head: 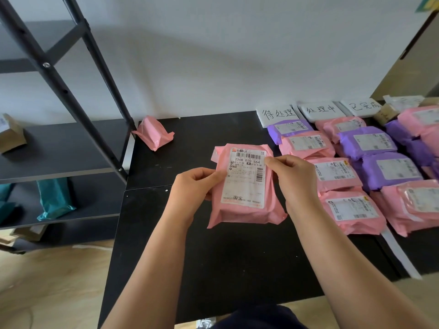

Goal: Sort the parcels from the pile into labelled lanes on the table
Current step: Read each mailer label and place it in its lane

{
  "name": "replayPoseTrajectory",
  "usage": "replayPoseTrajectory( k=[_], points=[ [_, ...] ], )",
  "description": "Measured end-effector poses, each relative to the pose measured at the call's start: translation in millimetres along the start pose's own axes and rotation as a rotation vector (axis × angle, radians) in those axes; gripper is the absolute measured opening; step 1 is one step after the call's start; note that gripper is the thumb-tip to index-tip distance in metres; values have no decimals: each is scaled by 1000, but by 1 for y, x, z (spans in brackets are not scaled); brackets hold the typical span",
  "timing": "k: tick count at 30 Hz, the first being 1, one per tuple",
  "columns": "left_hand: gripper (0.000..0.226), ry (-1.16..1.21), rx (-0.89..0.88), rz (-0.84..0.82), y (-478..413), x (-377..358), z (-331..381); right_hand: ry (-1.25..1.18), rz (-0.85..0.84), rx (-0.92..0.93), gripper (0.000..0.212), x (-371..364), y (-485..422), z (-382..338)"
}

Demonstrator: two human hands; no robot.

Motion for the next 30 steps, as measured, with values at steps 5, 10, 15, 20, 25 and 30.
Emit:
replayPoseTrajectory(
  k=[5,10,15,20,25,30],
  points=[
    [9,-7,27,61,-4,3,-5,50,-63,-74,15,-6,0,1],
    [10,58,161,95,-9,6,-20,120,-236,-207,12,-15,6,5],
    [12,183,284,96,-14,8,-35,107,-290,-298,18,-16,10,5],
    [18,360,461,75,-17,4,-49,179,-324,-296,20,-18,11,3],
    [29,493,547,-3,-18,-6,-58,201,-342,-304,27,-19,12,2],
    [27,499,564,-3,-18,-7,-61,185,-345,-309,27,-21,13,4]
  ],
)
Point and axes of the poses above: each hand's wrist, its own y-axis away from the middle knuckle, its own x-axis out of the back of the hand, z = x × y, the point moved 6 cm from there along -y, towards the middle knuckle, and after that the axes turned 5 degrees about -y, right-handed, at the moved point
